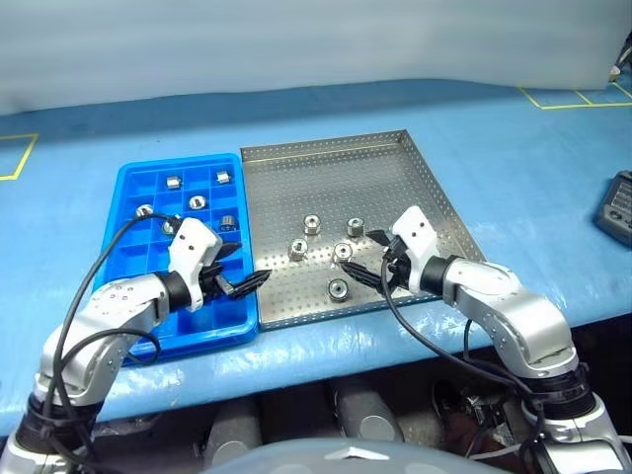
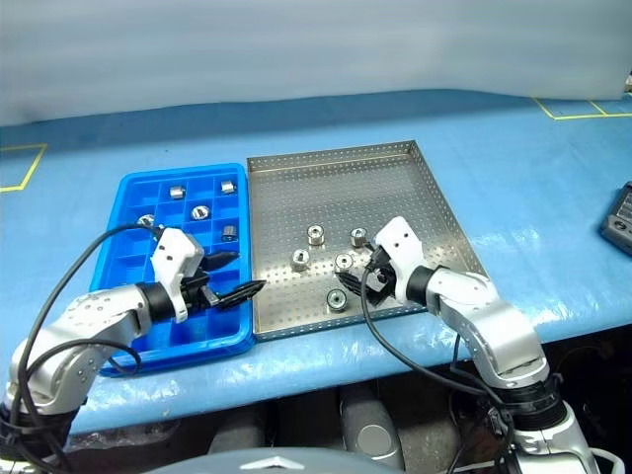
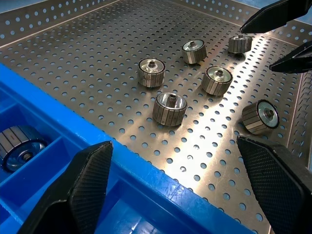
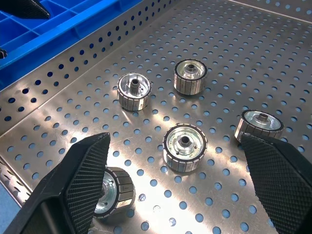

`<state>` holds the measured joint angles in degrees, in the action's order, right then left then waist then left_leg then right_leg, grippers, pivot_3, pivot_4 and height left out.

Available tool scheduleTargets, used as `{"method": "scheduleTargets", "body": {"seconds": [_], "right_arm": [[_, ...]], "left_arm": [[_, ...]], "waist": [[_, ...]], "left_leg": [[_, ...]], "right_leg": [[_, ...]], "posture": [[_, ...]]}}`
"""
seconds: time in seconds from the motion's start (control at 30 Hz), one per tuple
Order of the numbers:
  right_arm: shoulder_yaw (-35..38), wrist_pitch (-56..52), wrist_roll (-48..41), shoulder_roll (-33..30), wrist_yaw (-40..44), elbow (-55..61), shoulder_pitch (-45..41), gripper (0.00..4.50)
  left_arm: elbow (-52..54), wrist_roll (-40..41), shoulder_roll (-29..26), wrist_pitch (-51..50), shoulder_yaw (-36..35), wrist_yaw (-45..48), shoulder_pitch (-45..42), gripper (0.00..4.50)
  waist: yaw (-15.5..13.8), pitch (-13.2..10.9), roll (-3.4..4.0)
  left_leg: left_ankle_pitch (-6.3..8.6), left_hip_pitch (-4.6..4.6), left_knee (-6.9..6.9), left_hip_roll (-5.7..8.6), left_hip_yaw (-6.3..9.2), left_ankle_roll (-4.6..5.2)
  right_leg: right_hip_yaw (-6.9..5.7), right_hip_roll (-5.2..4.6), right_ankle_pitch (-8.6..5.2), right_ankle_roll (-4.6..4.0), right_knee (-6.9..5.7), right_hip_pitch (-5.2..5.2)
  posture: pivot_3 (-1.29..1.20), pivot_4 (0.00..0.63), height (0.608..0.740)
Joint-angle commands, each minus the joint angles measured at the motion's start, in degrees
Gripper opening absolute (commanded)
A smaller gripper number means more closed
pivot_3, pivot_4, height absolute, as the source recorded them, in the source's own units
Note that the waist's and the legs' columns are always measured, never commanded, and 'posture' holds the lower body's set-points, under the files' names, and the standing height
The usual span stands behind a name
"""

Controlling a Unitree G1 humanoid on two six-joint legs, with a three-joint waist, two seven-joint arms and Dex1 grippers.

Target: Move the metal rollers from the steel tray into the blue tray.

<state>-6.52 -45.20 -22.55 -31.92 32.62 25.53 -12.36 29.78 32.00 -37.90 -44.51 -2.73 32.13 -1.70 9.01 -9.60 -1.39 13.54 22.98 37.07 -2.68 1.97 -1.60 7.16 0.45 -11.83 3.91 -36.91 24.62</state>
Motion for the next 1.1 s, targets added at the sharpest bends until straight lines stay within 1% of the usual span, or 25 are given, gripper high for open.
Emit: {"method": "scheduleTargets", "body": {"seconds": [0.03,0.23,0.93,1.1], "right_arm": [[0.03,1.71,0.76,-0.61,0.66,1.18,0.02,4.5],[-0.23,2.36,1.59,-0.41,1.18,-0.2,-0.26,4.5],[-0.21,2.49,2.66,-0.06,1.72,-0.78,-0.05,4.5],[-0.21,2.48,2.87,0.18,1.8,-0.76,-0.04,4.5]], "left_arm": [[3.16,-0.16,-0.37,1.03,-1.78,-0.08,0.35,4.43],[3.27,-0.76,-1.07,1.3,-1.6,0.21,0.36,4.43],[2.43,-1.01,-0.94,2.45,-2.24,0.51,-0.14,4.43],[1.46,-0.85,-0.76,2.3,-0.83,1.4,-2.91,4.43]], "waist": [[-0.11,0.0,0.0],[-0.48,0.0,0.0],[-0.68,0.0,0.0],[-0.84,0.0,0.0]], "left_leg": [[0.0,0.0,0.0,0.0,0.0,0.0],[0.0,0.0,0.02,0.0,-0.01,0.0],[0.0,0.0,0.02,0.0,-0.01,0.0],[0.0,0.0,0.03,0.0,-0.01,0.0]], "right_leg": [[0.0,0.0,0.0,0.0,0.0,0.0],[0.0,-0.01,0.0,0.0,-0.01,0.0],[0.0,0.0,0.0,0.0,-0.01,0.0],[0.0,0.0,0.0,0.0,-0.02,0.0]], "posture": [[-0.1,0.15,0.74],[-0.09,0.15,0.74],[-0.09,0.15,0.74],[-0.09,0.15,0.74]]}}
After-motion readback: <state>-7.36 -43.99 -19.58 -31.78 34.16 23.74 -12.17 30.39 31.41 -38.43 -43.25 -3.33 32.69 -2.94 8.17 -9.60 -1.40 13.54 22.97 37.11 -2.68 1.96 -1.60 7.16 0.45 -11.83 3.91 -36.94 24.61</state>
